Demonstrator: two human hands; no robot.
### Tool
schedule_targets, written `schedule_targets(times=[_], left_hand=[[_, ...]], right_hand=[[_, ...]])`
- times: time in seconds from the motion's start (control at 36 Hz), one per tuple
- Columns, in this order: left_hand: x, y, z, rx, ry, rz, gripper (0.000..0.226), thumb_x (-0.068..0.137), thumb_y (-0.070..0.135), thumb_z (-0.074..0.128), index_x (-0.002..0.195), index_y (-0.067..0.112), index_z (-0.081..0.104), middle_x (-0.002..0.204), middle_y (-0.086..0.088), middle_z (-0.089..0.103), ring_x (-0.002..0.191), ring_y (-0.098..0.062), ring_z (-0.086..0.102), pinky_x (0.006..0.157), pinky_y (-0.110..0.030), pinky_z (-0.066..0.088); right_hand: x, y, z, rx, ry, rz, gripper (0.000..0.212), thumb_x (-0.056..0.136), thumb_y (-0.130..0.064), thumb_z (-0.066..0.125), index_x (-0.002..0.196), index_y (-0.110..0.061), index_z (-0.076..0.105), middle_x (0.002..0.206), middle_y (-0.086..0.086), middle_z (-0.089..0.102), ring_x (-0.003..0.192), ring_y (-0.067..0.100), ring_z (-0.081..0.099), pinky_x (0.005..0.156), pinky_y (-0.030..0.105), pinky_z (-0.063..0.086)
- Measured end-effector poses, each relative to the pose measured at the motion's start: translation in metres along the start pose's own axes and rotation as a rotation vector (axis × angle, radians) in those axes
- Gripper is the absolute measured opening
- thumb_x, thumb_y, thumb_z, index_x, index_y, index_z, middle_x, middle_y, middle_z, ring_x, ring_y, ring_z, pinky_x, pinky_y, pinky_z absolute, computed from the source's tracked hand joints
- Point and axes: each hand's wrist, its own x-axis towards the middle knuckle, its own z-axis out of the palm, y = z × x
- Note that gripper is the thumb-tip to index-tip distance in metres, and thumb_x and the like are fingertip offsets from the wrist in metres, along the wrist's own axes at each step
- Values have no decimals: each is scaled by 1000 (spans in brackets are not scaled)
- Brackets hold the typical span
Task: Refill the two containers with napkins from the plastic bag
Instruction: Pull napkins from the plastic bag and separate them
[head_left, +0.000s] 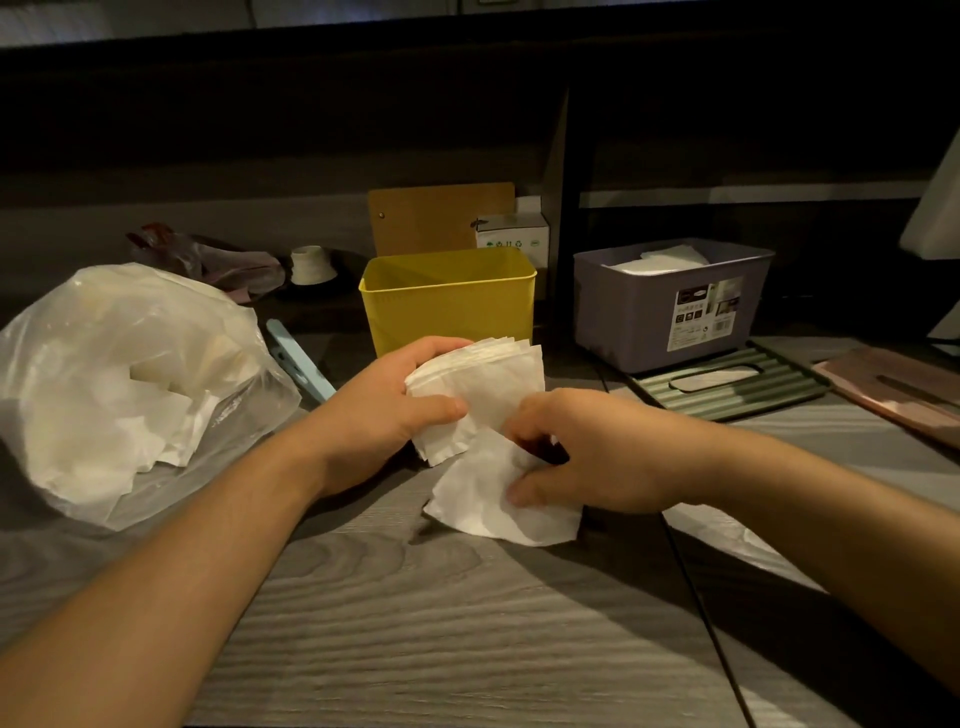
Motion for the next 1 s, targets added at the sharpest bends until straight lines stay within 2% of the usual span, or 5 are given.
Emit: schedule_targets(times=[0.39,0.5,0.61,0.78,1.0], left_hand=[[-4,13,10,-55,84,-96,31,106,42,41,119,37,69,110,11,72,109,-18,66,94,-39,56],[-5,17,13,-114,65,-121,33,98,53,40,112,41,67,98,17,75,97,-7,71,94,-34,54],[-7,18,13,-103,73,-129,33,103,47,42,119,36,69,115,6,73,115,-21,66,104,-46,50],[-9,22,13,-94,61,-137,30,102,47,41,116,42,67,114,14,74,109,-12,69,107,-45,49],[-11,24,14,-72,54,-127,45,88,58,46,121,35,69,115,12,74,108,-12,69,106,-45,49]], right_hand=[[13,13,3,265,398,-115,72,93,0,65,149,-36,37,113,-19,59,110,7,59,81,8,51],[12,8,0,193,383,-102,69,100,-4,53,151,-44,28,137,-2,60,131,17,54,98,25,50],[7,4,-4,73,299,-127,64,105,-14,46,152,-47,19,112,-1,68,99,14,65,86,33,57],[7,2,-8,-79,272,-149,73,105,-16,47,154,-49,5,132,-7,55,108,2,47,90,22,41],[12,11,-6,10,416,-175,77,99,-12,59,156,-40,16,108,-15,61,101,7,60,94,21,47]])
